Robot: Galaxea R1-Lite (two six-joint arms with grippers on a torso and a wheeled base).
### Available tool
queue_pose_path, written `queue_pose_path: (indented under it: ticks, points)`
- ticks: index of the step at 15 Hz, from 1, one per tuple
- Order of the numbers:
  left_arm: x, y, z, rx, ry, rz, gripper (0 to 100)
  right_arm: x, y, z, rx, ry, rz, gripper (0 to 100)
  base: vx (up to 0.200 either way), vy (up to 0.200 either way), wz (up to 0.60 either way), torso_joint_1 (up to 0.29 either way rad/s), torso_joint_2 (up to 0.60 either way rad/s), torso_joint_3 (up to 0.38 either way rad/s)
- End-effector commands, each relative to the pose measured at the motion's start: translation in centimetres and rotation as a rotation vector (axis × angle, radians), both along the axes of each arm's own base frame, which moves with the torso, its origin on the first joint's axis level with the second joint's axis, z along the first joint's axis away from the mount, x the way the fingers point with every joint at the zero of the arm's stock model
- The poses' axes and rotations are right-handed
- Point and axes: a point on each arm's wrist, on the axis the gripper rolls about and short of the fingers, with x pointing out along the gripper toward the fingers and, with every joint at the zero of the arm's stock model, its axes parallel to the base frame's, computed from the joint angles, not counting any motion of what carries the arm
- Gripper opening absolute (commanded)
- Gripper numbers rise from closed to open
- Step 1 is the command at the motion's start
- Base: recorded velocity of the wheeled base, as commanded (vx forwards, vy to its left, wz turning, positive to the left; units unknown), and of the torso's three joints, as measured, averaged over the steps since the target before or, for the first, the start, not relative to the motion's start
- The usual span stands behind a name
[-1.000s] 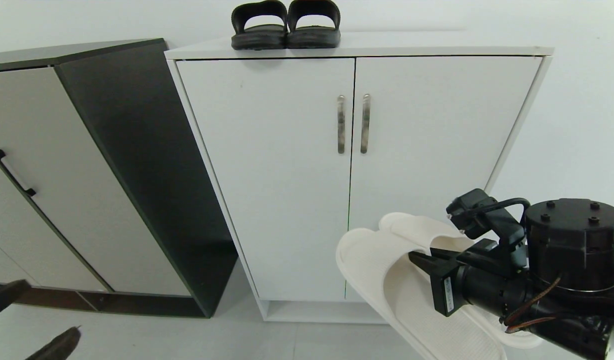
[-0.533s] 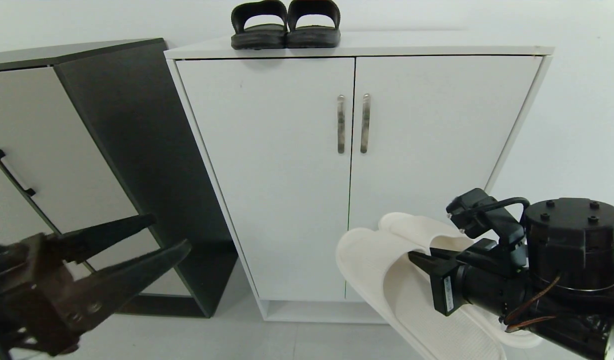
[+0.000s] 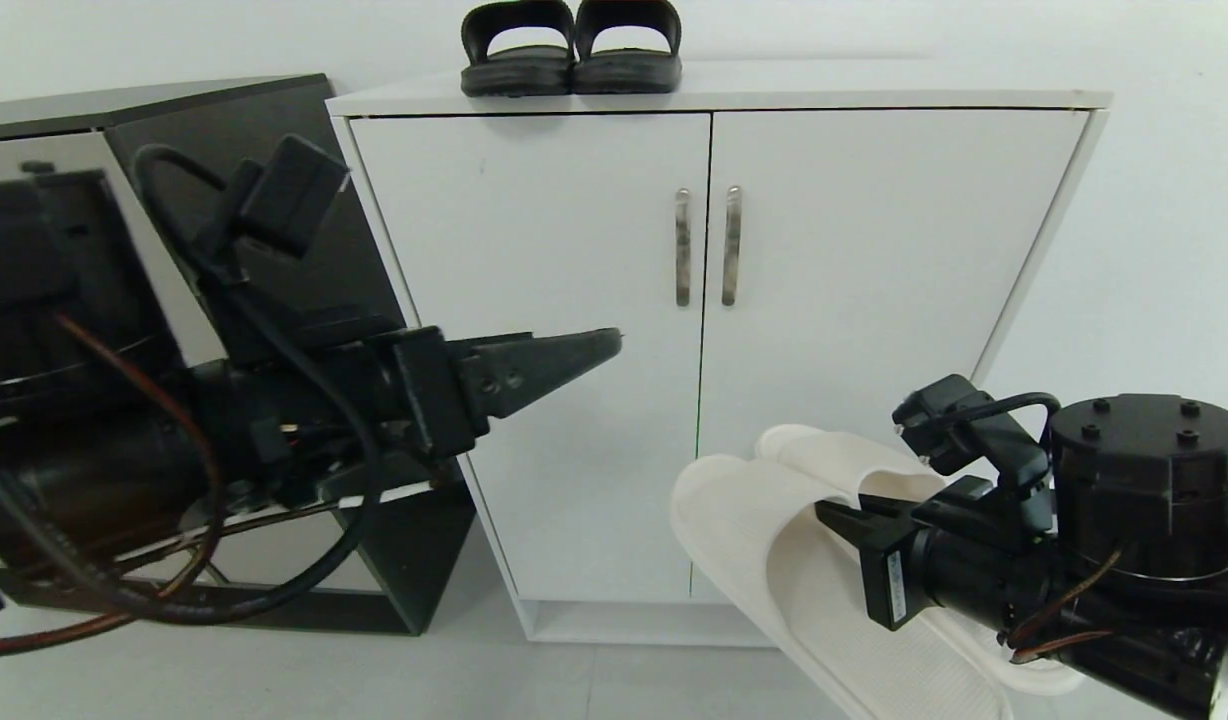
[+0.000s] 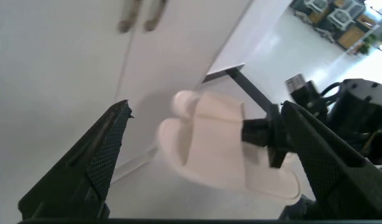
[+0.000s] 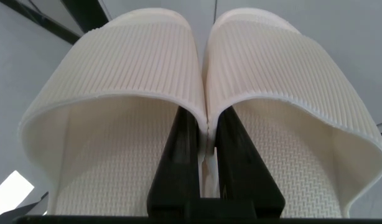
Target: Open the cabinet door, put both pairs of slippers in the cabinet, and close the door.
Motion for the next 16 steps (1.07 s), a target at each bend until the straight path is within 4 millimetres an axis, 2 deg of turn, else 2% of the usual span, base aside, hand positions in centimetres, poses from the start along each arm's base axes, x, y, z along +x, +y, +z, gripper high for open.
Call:
queue_pose_path:
  ticks: [1, 3, 4, 9, 11, 14, 16]
  points:
    - [2.4, -3.5, -0.2, 0.015, 0.022, -0.042, 100, -0.1, 0.0, 0.0, 0.001, -0.001, 0.002, 0, 0.0, 0.0, 0.0, 0.0, 0.0, 0.0]
    - [3.6, -4.7, -0.4, 0.018, 0.028, -0.051, 100, -0.1, 0.0, 0.1, 0.003, -0.002, 0.001, 0, 0.0, 0.0, 0.0, 0.0, 0.0, 0.0]
    - [5.3, -6.1, -0.1, 0.012, 0.02, -0.061, 100, -0.1, -0.1, 0.0, 0.003, 0.0, 0.003, 0, 0.0, 0.0, 0.0, 0.0, 0.0, 0.0]
    - [8.4, -9.8, 1.7, -0.005, 0.003, -0.177, 100, -0.3, -0.1, 0.2, 0.0, -0.009, 0.005, 0, 0.0, 0.0, 0.0, 0.0, 0.0, 0.0]
    - [10.1, -11.1, 1.5, -0.005, 0.005, -0.179, 100, -0.2, -0.1, 0.0, -0.004, -0.004, 0.005, 0, 0.0, 0.0, 0.0, 0.0, 0.0, 0.0]
    - [10.1, -11.3, 1.7, -0.004, 0.02, -0.254, 100, -0.3, -0.1, -0.1, -0.007, -0.001, 0.007, 0, 0.0, 0.0, 0.0, 0.0, 0.0, 0.0]
    - [11.0, -11.5, 2.5, -0.011, 0.017, -0.248, 100, -0.3, -0.2, 0.0, -0.005, -0.003, 0.007, 0, 0.0, 0.0, 0.0, 0.0, 0.0, 0.0]
